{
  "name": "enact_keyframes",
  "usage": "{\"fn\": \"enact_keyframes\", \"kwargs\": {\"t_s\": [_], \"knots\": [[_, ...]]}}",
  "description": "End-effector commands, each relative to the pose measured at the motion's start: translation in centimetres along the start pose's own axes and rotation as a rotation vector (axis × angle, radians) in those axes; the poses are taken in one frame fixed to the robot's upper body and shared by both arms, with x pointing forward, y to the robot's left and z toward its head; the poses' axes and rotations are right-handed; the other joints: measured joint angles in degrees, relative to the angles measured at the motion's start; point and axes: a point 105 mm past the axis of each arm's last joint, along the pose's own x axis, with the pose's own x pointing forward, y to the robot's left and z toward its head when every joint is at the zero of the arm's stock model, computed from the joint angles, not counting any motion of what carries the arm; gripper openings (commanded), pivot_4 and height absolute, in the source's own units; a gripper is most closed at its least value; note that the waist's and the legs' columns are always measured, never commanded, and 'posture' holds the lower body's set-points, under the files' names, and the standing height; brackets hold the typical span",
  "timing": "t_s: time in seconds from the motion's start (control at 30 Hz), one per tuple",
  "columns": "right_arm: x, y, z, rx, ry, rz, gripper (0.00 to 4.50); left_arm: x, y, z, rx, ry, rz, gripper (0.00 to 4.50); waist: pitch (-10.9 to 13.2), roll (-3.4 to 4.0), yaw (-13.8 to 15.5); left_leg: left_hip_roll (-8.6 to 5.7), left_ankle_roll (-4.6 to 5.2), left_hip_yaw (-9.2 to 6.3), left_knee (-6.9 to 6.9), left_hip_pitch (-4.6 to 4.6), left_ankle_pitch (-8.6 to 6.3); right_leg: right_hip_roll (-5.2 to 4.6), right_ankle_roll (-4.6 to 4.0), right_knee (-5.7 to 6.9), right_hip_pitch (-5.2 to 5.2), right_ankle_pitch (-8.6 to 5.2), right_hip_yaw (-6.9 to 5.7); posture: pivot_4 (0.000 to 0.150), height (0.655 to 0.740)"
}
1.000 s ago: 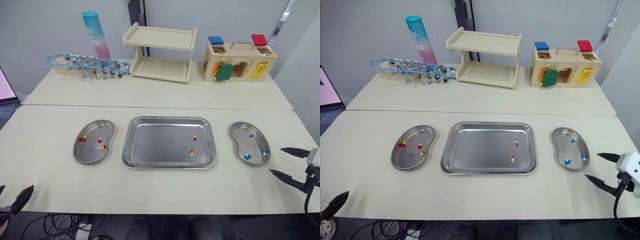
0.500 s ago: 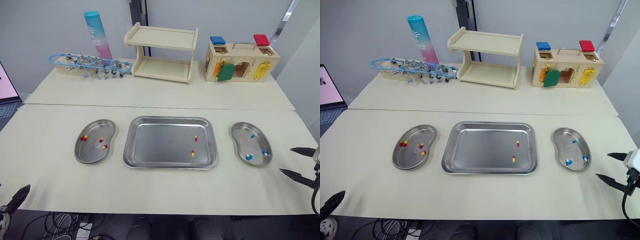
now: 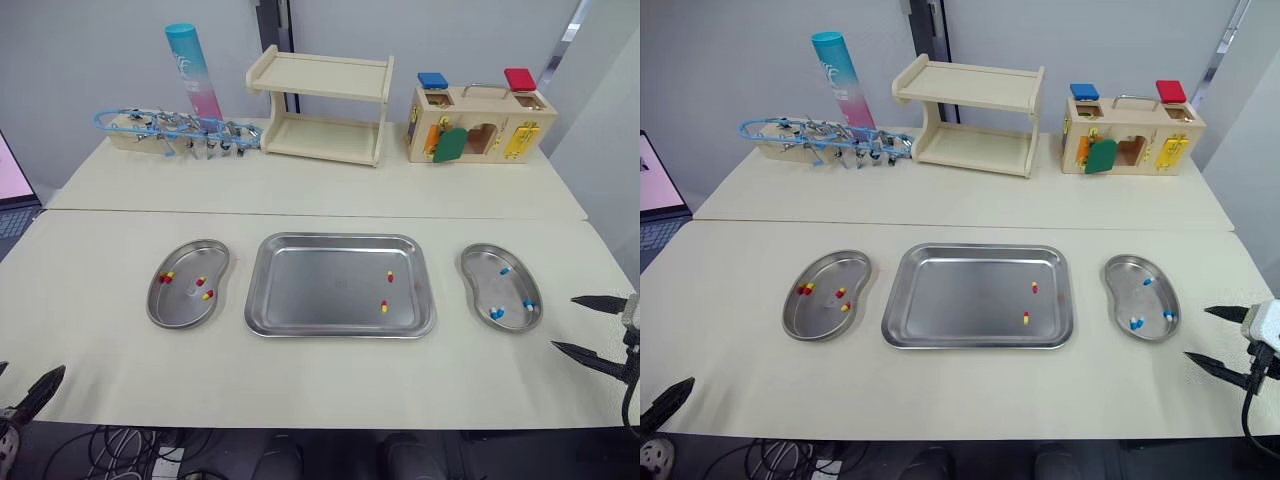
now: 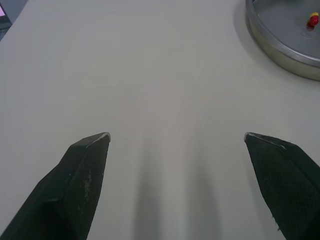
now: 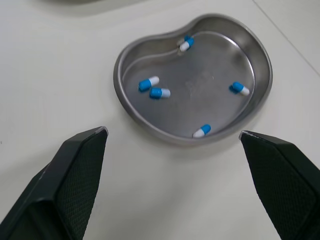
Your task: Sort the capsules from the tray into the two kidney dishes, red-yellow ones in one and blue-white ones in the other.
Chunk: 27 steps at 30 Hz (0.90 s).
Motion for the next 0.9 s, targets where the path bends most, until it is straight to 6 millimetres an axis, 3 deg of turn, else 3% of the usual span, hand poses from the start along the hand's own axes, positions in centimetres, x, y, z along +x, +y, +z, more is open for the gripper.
{"fn": "enact_keyframes", "kwargs": {"t_s": [0.03,0.2,0.4,0.57,0.73,0.9], "knots": [[1.2,1.2,3.6,-0.044,-0.125,0.038,4.5,0.3,-1.1,1.7,0.076,-0.018,-0.083,4.45,0.0,0.0,0.1,0.0,0.0,-0.02,0.0,-0.01,0.0,0.0,0.0,0.0,0.0,0.0,-0.02,0.15,0.74],[4.1,5.7,6.9,-0.009,-0.272,0.119,4.5,1.5,-5.1,3.0,0.152,-0.04,-0.283,4.45,0.0,-0.01,0.3,0.0,-0.01,-0.04,0.01,-0.04,0.0,0.0,0.0,0.0,0.0,0.0,-0.03,0.15,0.74],[6.7,10.5,7.8,0.077,-0.345,0.17,4.5,2.3,-10.1,4.9,0.222,-0.09,-0.508,4.45,0.0,-0.05,0.3,0.01,-0.01,-0.04,0.01,-0.06,0.0,-0.01,0.0,-0.01,-0.01,0.0,-0.04,0.15,0.74],[8.6,11.3,7.6,0.135,-0.37,0.102,4.5,3.3,-14.7,8.0,0.216,-0.177,-0.687,4.45,0.0,-0.02,0.3,0.02,-0.02,-0.05,0.02,-0.04,0.0,0.0,0.0,0.02,-0.01,0.01,-0.04,0.15,0.74],[9.4,11.9,7.4,0.153,-0.371,0.09,4.5,3.7,-19.3,10.2,0.222,-0.204,-0.886,4.45,0.0,0.01,0.3,0.02,-0.01,-0.06,0.01,-0.04,0.0,0.01,0.0,0.01,-0.02,0.01,-0.04,0.15,0.74],[9.8,12.5,6.9,0.151,-0.37,0.087,4.5,5.6,-24.2,11.9,0.268,-0.194,-1.06,4.45,0.0,0.05,0.5,0.0,-0.01,-0.08,0.04,-0.04,0.0,0.01,0.01,0.02,0.01,0.01,-0.06,0.15,0.74]]}}
